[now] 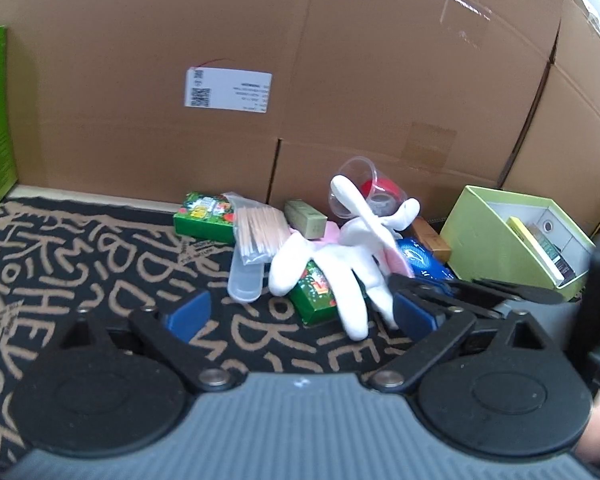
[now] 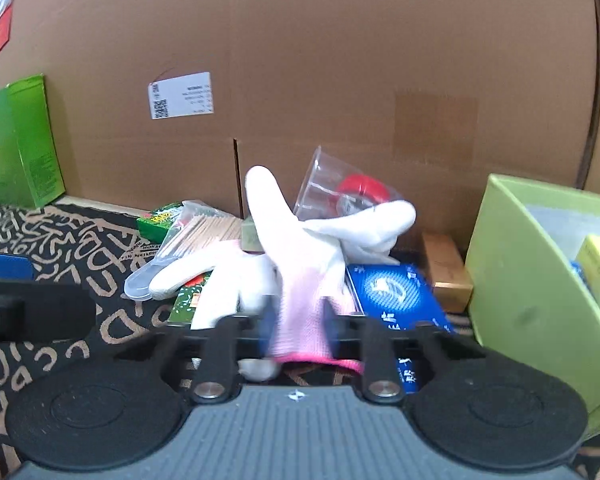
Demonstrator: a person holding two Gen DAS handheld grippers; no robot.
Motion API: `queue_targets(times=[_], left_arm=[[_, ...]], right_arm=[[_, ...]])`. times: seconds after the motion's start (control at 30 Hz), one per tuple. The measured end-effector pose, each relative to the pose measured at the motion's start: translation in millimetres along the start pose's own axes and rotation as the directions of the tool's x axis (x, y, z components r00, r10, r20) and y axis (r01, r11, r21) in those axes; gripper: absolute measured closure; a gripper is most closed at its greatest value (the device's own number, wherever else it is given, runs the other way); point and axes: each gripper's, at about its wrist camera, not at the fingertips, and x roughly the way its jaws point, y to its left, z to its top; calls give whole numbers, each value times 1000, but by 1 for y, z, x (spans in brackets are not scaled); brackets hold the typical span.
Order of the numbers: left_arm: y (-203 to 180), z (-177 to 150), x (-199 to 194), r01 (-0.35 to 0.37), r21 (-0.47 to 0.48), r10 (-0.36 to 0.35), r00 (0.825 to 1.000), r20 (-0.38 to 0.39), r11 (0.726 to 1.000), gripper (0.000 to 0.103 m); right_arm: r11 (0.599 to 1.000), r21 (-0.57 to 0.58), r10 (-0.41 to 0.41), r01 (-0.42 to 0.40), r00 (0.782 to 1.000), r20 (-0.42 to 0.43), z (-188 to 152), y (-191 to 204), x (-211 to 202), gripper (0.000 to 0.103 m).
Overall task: Organize objects
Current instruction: 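Grasp the pink-cuffed white gloves with right tool while left tool grasps the other glove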
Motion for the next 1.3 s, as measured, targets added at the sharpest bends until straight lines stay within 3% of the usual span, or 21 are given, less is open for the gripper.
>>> queue_targets(times=[0.2,0.3,0.4,0.43,0.5,0.53,0.63,0.73,0.83,0.93,1.0,1.07,1.1,1.13,1.17,1.23,1.3], left_arm=[[-19,7,37,28,49,-28,999,-17,998,13],[-31,12,58,-1,75,3,1000,-27,997,16],[-43,15,79,-5,114,13,998,-65,993,41],[-47,14,84,-10,133,21,997,-79,991,56],[-55,13,86,-25,179,39,996,-76,984,74],[-57,12,84,-23,181,39,996,-86,983,91],[-50,7,61,53,125,-40,993,-108,991,95],[-47,-7,22,96,142,-83,992,-93,985,95],[-38,-31,-20,157,136,-140,982,-127,978,95],[-26,-60,-52,150,130,-127,977,-171,980,95],[-20,-74,-67,137,135,-110,976,-188,981,89],[-16,-82,-77,106,137,-80,979,-187,985,56],[-16,-82,-80,96,138,-72,983,-169,986,48],[-16,-81,-81,85,142,-63,987,-149,986,38],[-18,-79,-81,70,144,-50,990,-135,987,37],[-22,-73,-76,81,152,-63,991,-120,985,31],[-25,-70,-65,82,159,-63,991,-121,984,22]], right_arm=[[999,12,-46,45,996,79,-16,-7,-43,98],[998,56,-40,35,995,92,-27,-16,-70,98],[996,86,-33,25,994,100,-38,-20,-95,98],[995,96,-28,18,994,104,-41,-21,-104,98],[994,110,-18,6,994,110,-47,-22,-117,98],[993,115,-11,-2,994,113,-49,-23,-122,98],[992,121,10,-23,994,107,-53,-22,-134,98],[991,117,50,-62,994,102,-56,-21,-146,98],[980,152,119,-131,989,82,-60,-21,-155,98],[961,189,198,-203,979,44,-68,-20,-164,98],[962,138,237,-235,972,0,-74,-14,-171,98],[967,70,248,-245,968,-47,-80,-3,-178,97],[968,48,250,-248,966,-67,-82,1,-178,96],[964,32,265,-264,960,-89,-84,4,-178,87],[959,30,282,-281,954,-102,-84,6,-177,78],[950,37,314,-312,944,-100,-86,9,-177,31],[952,40,306,-304,949,-80,-85,11,-178,28]])
